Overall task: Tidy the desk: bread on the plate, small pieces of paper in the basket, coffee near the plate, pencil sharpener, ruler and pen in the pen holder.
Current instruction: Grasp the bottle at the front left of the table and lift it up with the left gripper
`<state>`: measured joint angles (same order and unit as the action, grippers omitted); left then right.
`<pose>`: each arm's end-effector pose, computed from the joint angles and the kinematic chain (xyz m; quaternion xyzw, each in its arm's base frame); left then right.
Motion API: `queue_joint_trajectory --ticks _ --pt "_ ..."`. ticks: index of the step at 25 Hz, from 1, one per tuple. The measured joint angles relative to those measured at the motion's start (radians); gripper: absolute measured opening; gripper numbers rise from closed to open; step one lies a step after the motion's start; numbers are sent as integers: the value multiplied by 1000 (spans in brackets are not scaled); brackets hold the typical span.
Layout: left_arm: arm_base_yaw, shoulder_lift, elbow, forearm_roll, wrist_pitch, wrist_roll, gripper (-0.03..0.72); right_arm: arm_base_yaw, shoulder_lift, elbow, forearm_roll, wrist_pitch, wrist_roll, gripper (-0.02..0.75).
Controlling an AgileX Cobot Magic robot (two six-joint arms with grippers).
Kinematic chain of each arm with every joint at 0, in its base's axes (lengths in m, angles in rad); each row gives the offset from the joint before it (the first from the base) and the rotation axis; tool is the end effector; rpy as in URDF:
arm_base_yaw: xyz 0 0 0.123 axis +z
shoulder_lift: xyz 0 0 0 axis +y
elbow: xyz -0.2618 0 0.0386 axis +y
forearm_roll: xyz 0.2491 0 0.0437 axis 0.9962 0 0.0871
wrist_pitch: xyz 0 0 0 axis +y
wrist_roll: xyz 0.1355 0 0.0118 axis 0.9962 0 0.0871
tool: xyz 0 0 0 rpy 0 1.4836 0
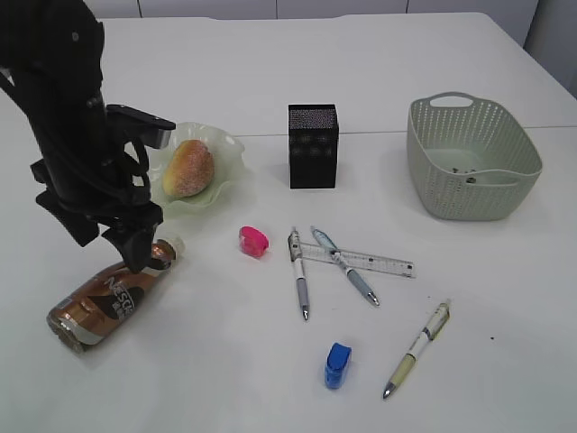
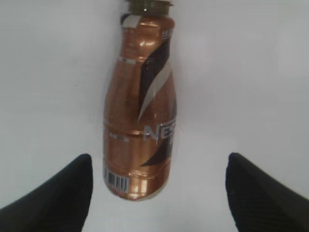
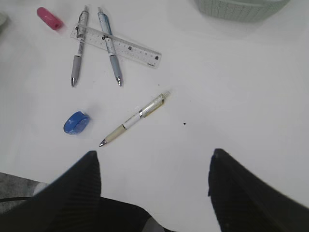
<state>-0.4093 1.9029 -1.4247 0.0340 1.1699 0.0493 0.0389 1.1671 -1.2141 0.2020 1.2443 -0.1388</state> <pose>0.3360 -0.1411 0.1461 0.2336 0.9722 0.0145 0.0077 0.2383 0.0351 0.3150 -0.0763 0.9657 0.0889 0.2319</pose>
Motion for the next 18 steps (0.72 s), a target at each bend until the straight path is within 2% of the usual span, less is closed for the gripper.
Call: queue_joint_trajectory --ticks 7,18 --pt "-11 41 0 7 -130 8 615 0 -25 17 0 5 -2 540" --pt "-11 146 -2 17 -161 8 613 0 -66 29 0 7 -4 540"
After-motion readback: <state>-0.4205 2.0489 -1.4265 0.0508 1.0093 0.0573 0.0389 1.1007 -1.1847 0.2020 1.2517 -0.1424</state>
